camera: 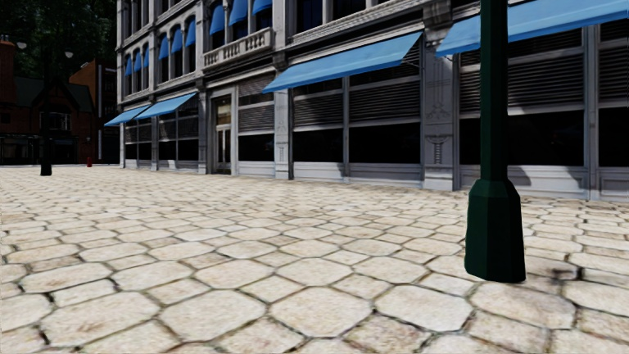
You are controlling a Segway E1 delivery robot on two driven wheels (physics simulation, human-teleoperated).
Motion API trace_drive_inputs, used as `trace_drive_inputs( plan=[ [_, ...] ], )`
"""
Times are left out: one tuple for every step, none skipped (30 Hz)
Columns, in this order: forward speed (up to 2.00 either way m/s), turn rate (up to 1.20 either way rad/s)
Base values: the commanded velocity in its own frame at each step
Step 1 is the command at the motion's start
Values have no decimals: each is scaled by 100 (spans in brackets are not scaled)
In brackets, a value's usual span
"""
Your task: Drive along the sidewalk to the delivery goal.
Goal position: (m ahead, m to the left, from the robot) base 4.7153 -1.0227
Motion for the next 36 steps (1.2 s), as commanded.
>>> trace_drive_inputs(
  plan=[
    [200, 0],
    [200, 0],
    [200, 0],
    [200, 0],
    [200, 0],
    [200, 0],
    [200, 0],
    [200, 0],
    [200, 0],
    [200, 0],
    [200, 0],
    [200, 0],
    [200, 0],
    [200, 0],
    [200, 0],
    [200, 0],
    [200, 0],
    [200, 0],
    [200, 0],
    [200, -9],
    [200, -13],
    [200, -13],
    [193, -15],
    [187, -15],
    [185, -15],
    [184, -19],
    [182, -24],
    [181, -27],
    [181, -27],
    [179, -28],
    [179, -29],
    [179, -29],
    [178, -29],
    [178, -29],
    [178, -29],
    [178, -29]
  ],
)
